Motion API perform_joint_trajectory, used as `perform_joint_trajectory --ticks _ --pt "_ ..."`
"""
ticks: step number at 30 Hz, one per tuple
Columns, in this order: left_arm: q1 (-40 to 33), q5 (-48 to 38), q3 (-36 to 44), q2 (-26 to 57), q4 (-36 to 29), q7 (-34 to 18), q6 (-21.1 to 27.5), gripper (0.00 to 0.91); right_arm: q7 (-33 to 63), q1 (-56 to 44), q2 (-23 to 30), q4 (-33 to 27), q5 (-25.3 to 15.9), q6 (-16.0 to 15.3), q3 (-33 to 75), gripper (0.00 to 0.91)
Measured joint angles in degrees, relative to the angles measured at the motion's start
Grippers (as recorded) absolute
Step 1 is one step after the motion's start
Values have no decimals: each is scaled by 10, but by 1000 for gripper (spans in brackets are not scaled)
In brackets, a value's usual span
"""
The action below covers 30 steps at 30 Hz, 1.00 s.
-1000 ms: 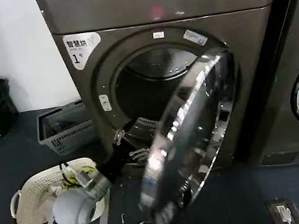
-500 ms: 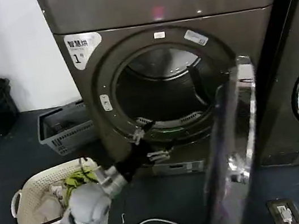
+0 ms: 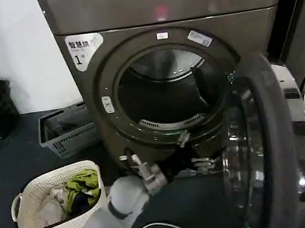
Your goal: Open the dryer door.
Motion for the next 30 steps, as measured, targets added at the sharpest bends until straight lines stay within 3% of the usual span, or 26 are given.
perform_joint_trajectory --ticks 3,9,20,30 --pt "-24 -1 26 -14 15 -2 -1 907 28 -1 -5 -27 -29 -17 20 907" --pt "-61 0 79 -48 44 -2 -5 907 50 -11 -2 -68 -61 -11 61 907" --pt "-115 12 149 -110 93 -10 -4 907 70 -32 9 -63 -67 -27 118 907" --pt "-141 25 167 -174 146 -15 0 907 123 -41 2 -62 -87 -81 135 907"
